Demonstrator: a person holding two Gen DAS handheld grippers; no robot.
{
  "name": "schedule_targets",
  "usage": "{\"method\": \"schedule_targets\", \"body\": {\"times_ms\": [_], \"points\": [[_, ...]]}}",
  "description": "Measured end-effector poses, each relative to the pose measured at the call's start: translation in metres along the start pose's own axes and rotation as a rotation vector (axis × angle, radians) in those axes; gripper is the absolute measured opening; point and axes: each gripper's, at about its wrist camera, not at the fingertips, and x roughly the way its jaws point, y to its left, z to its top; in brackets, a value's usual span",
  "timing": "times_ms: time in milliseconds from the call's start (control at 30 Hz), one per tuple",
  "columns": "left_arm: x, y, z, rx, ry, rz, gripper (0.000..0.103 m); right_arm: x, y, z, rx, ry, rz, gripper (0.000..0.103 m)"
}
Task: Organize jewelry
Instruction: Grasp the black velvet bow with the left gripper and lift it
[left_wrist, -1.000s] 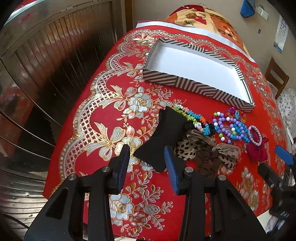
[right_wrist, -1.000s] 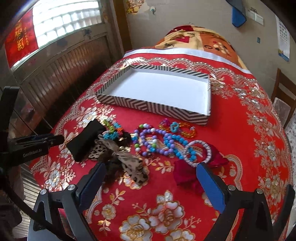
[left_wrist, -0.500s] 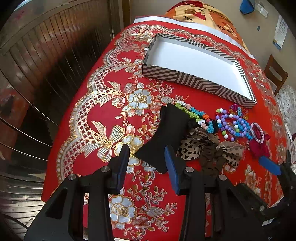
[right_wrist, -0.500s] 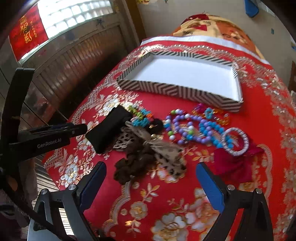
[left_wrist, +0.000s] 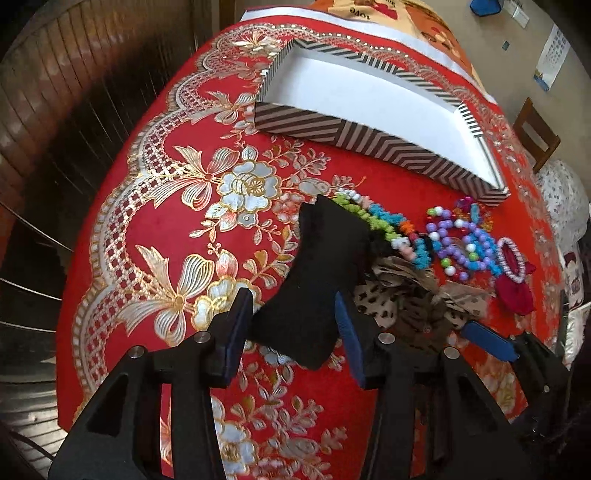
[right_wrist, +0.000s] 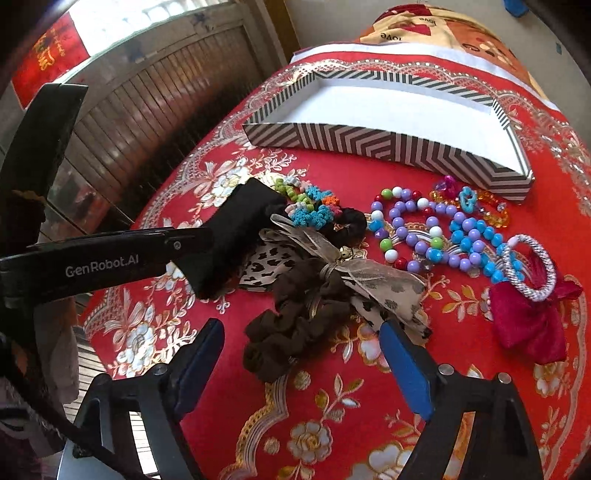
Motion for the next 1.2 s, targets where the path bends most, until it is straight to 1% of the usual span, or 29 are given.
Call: {"method": "schedule_targets", "body": {"times_ms": [33, 67, 100, 133, 167, 200, 233, 267, 300, 367, 400, 467, 500, 533, 567, 600, 633, 667, 700, 800, 833, 867, 1000, 1200], "points": [[0.004, -0.001, 0.001, 0.007, 0.005, 0.002, 0.046, 0.003, 0.000, 0.001, 0.000, 0.004, -0.001, 0.080], [0.007, -0.002, 0.001, 0.013, 0.009, 0.004, 0.046, 0.006, 0.000, 0.002, -0.004, 0.007, -0.006, 0.074], [0.010, -0.002, 0.001, 0.018, 0.013, 0.007, 0.046, 0.009, 0.000, 0.002, -0.012, 0.012, -0.015, 0.070], [0.011, -0.003, 0.001, 0.021, 0.014, 0.009, 0.046, 0.011, 0.000, 0.003, -0.015, 0.017, -0.020, 0.063], [0.013, -0.004, 0.001, 0.027, 0.014, 0.013, 0.047, 0.014, -0.001, 0.003, -0.015, 0.022, -0.022, 0.059], [0.016, -0.005, 0.002, 0.037, 0.016, 0.025, 0.048, 0.016, -0.003, 0.003, -0.013, 0.025, -0.020, 0.058], [0.018, -0.006, 0.002, 0.045, 0.021, 0.038, 0.053, 0.016, -0.004, 0.003, -0.017, 0.019, -0.020, 0.054], [0.019, -0.007, 0.002, 0.052, 0.021, 0.047, 0.054, 0.016, -0.004, 0.003, -0.022, 0.021, -0.017, 0.047], [0.019, -0.006, 0.003, 0.055, 0.019, 0.047, 0.054, 0.017, -0.005, 0.003, -0.026, 0.022, -0.012, 0.046], [0.020, -0.006, 0.003, 0.057, 0.022, 0.045, 0.056, 0.016, -0.007, 0.003, -0.037, 0.024, -0.002, 0.038], [0.022, -0.004, 0.004, 0.048, 0.028, 0.040, 0.058, 0.017, -0.007, 0.003, -0.046, 0.026, 0.001, 0.037], [0.026, 0.001, 0.003, 0.020, 0.054, 0.022, 0.074, 0.014, -0.007, 0.000, -0.059, 0.022, 0.014, 0.030], [0.027, -0.001, 0.003, 0.030, 0.049, 0.012, 0.075, 0.013, -0.007, -0.001, -0.062, 0.023, 0.018, 0.029], [0.027, -0.005, 0.002, 0.064, 0.054, 0.032, 0.075, 0.013, -0.007, -0.002, -0.067, 0.024, 0.021, 0.028], [0.027, -0.013, 0.000, 0.116, 0.057, 0.068, 0.073, 0.011, -0.007, -0.003, -0.073, 0.024, 0.027, 0.026], [0.026, -0.018, -0.002, 0.154, 0.037, 0.078, 0.068, 0.009, -0.007, -0.004, -0.076, 0.022, 0.033, 0.025], [0.023, -0.021, -0.004, 0.160, 0.027, 0.061, 0.053, 0.007, -0.007, -0.004, -0.075, 0.022, 0.041, 0.024], [0.021, -0.022, -0.004, 0.156, 0.024, 0.061, 0.042, 0.003, -0.008, -0.005, -0.072, 0.019, 0.051, 0.022], [0.018, -0.022, -0.004, 0.139, 0.022, 0.054, 0.036, 0.000, -0.010, -0.006, -0.068, 0.013, 0.059, 0.021], [0.013, -0.014, -0.002, 0.080, 0.019, 0.010, 0.028, -0.015, -0.011, -0.006, -0.069, -0.006, 0.071, 0.019], [0.009, -0.011, -0.002, 0.068, 0.014, 0.001, 0.022, -0.022, -0.011, -0.006, -0.073, -0.014, 0.074, 0.019], [0.004, -0.008, -0.002, 0.063, 0.005, 0.000, 0.020, -0.027, -0.011, -0.006, -0.078, -0.020, 0.075, 0.018], [-0.021, 0.002, 0.000, 0.048, -0.034, -0.034, 0.019, -0.052, -0.014, -0.004, -0.072, -0.047, 0.111, 0.018], [-0.052, 0.003, 0.012, 0.055, -0.110, -0.044, 0.019, -0.087, -0.018, 0.013, -0.070, -0.117, 0.136, 0.016]]}}
